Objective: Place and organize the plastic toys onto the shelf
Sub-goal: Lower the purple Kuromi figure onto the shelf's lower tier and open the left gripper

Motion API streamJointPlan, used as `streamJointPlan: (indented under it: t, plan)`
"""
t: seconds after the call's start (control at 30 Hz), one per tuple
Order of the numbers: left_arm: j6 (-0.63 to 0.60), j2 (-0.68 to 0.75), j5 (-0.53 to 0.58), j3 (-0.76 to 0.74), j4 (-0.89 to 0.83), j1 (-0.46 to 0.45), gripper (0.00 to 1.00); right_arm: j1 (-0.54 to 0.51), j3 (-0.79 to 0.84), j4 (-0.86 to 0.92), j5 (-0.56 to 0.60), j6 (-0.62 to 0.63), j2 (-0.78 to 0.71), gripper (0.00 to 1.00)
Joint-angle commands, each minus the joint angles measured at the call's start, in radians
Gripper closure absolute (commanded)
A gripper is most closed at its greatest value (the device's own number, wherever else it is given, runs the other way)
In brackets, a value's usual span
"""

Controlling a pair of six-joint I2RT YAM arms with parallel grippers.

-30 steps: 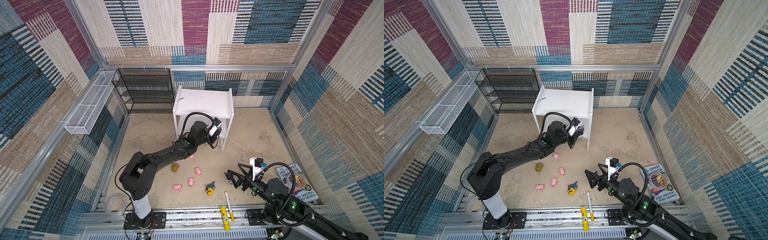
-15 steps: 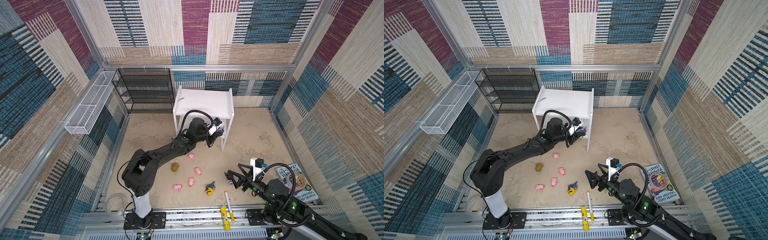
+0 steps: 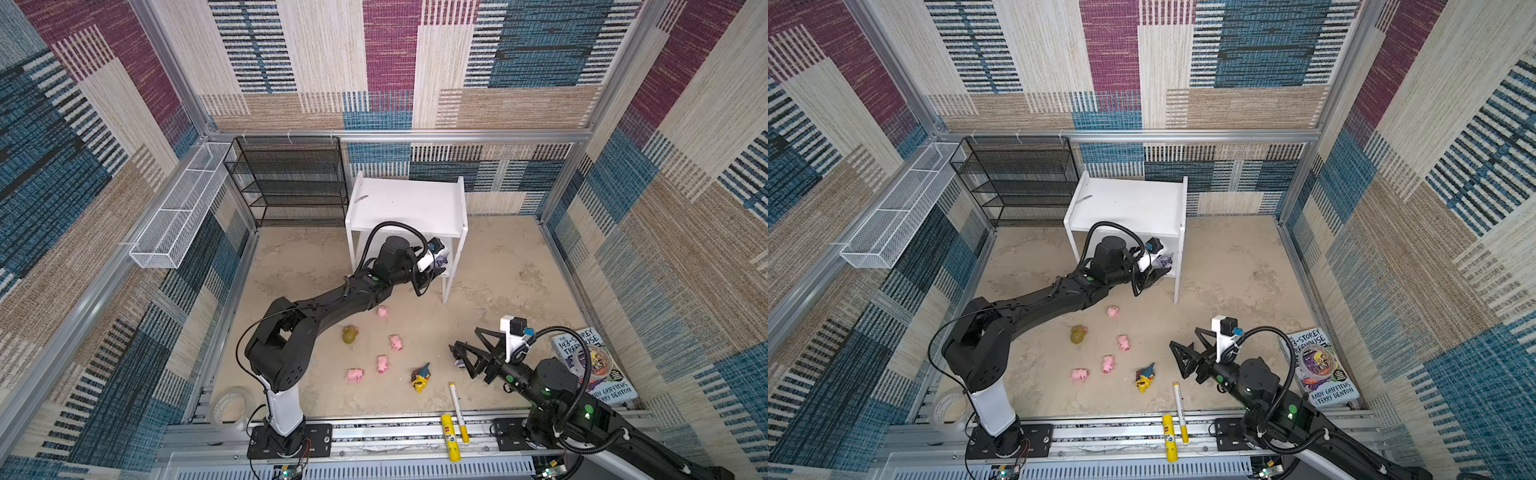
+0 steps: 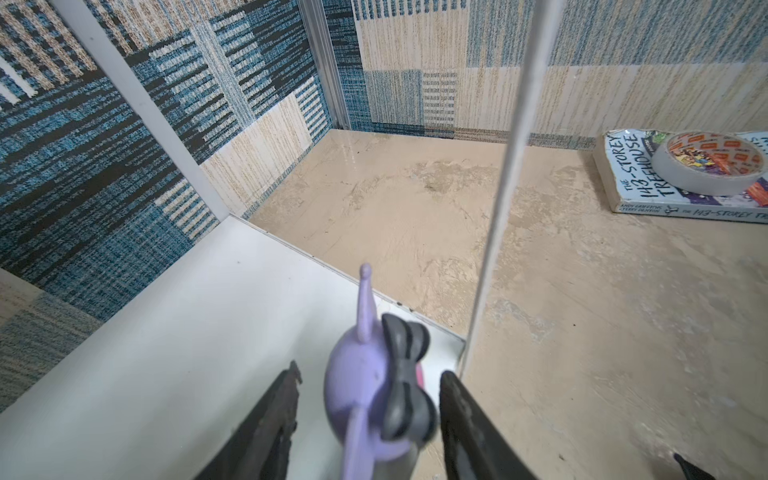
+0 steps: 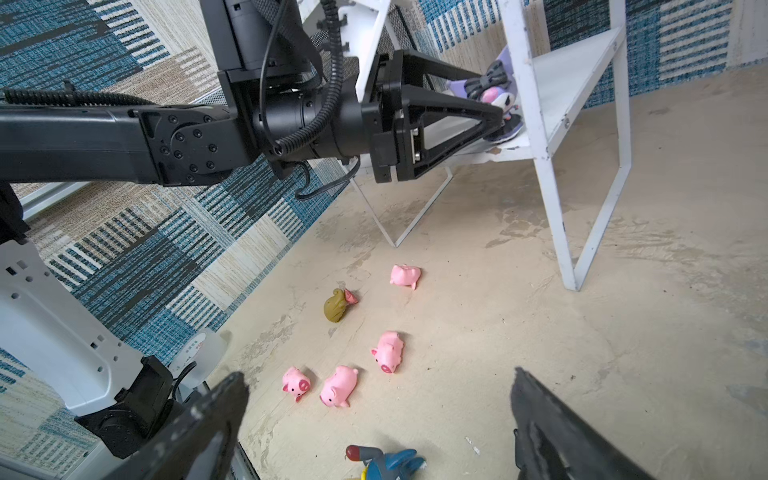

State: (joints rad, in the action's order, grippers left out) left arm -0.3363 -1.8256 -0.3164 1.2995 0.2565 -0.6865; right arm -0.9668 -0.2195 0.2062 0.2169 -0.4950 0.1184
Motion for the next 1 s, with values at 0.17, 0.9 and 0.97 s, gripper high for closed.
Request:
streamJointPlan:
  t: [0.17, 0.9, 0.97]
  plan:
    - [-0.021, 0.02, 0.052, -0.021, 0.02, 0.001, 0.42, -0.001, 0.006, -0.027, -0.012, 0.002, -0.006, 0.0]
    - [-0.027, 0.003, 0.115, -0.009, 0.039, 0.001, 0.42, -0.001, 0.01, -0.03, -0.022, 0.004, -0.015, 0.0]
    - [-0.028, 0.001, 0.121, -0.007, 0.041, 0.001, 0.42, -0.001, 0.009, -0.03, -0.022, 0.004, -0.016, 0.0]
